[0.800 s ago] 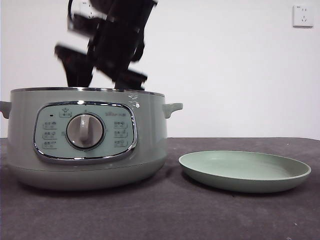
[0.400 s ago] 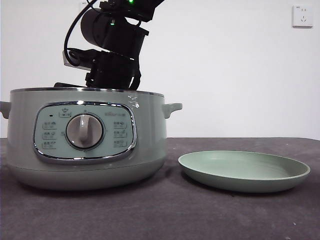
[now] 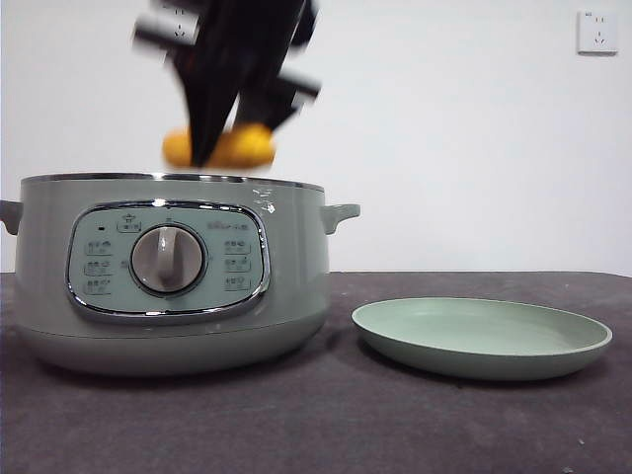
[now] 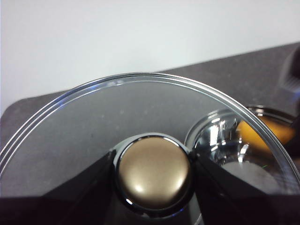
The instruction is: Take the corn out from the steamer,put the corn on the plate,close the lid
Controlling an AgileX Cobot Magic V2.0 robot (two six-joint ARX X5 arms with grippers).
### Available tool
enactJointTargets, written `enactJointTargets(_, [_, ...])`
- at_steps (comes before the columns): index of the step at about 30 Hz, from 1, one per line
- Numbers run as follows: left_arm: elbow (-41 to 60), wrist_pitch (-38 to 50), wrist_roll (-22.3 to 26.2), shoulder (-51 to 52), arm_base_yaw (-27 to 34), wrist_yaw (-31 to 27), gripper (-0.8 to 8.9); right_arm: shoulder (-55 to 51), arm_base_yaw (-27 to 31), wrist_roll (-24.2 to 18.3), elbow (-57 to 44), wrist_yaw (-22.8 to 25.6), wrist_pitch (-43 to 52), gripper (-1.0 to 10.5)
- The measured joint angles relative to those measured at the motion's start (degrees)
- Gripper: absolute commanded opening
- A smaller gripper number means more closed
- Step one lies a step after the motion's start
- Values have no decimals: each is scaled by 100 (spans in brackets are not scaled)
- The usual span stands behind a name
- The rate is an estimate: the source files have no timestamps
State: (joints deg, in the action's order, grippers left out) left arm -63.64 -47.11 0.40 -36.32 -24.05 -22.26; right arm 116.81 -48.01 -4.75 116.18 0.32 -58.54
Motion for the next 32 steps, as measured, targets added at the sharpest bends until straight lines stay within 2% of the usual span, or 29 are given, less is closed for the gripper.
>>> enactJointTargets(5, [0, 142, 0, -369, 0, 35, -9, -614, 243, 74, 11, 35, -756, -16])
enactJointTargets(12, [0, 310, 0, -597, 0, 157, -9, -879, 894, 485, -7, 732, -1919, -16])
enactJointTargets(16, [0, 345, 0, -658, -2, 361, -9, -975, 1226, 723, -291, 765, -1917, -16])
enactJointTargets(20, [0, 391, 0, -664, -2, 356, -9, -1165, 1305, 894, -986, 780, -1884, -16])
enactJointTargets(32, [0, 396, -2, -664, -2, 350, -9, -2273, 1381, 1150, -4542, 734, 1237, -16])
